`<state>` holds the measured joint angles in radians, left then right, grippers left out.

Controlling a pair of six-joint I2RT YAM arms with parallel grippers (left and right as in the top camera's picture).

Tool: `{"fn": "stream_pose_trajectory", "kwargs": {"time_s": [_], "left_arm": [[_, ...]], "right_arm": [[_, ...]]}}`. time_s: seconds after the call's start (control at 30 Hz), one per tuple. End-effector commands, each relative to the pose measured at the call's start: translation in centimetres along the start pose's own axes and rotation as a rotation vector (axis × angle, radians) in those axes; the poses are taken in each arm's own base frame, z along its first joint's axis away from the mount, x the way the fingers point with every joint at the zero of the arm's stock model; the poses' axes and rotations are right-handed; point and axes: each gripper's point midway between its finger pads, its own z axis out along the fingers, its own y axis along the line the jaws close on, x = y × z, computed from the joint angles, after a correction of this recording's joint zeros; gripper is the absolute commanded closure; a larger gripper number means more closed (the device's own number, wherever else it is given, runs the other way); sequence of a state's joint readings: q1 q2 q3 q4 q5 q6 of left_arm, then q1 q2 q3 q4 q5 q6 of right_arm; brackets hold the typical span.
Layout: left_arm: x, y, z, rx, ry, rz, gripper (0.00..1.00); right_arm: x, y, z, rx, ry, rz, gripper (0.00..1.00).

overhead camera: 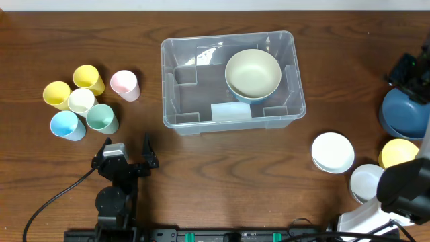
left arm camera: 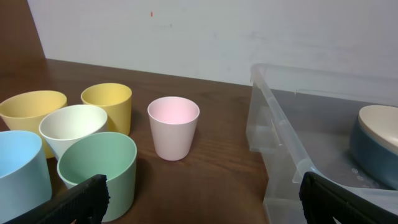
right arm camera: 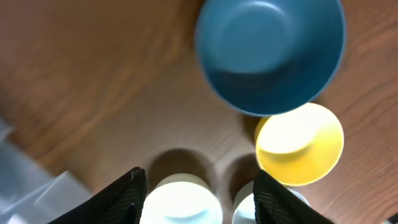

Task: Pack container
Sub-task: 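Move the right gripper to the second blue bowl and grasp its rim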

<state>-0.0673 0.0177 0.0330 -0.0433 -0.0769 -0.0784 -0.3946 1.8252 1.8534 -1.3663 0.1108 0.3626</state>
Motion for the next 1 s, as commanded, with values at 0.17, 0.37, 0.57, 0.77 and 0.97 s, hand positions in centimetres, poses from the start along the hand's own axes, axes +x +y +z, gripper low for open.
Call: {"fn": "stream_pose_trajectory", "kwargs": {"time_s": [0.17,0.37,0.57,0.77,0.97], "left_arm": [[1.9,0.4,0.2,-0.012,0.051,0.009,0.02],[1.9,0.4,0.2,-0.012,0.051,0.009,0.02],[1.9,0.4,0.2,-0.012,0.051,0.009,0.02],[1.9,0.4,0.2,-0.012,0.051,0.009,0.02],[1.9,0.4,0.2,-0.012,0.051,0.009,0.02]], "right_arm": [[1.4,-2.1,7.3,-0.037,0.064,-0.009,0.43],[2.0,-1.3,10.7,-0.089,0.044,-0.068,0.43],[2.0,-0.8,11.6,-0.117,0.023,-0.14,0.45],[2.0,-0.8,12.1,-0.119,0.011,-0.197,0.48],[2.6,-0.8,13.6,-0.12,0.005,-0.222,0.49]]}}
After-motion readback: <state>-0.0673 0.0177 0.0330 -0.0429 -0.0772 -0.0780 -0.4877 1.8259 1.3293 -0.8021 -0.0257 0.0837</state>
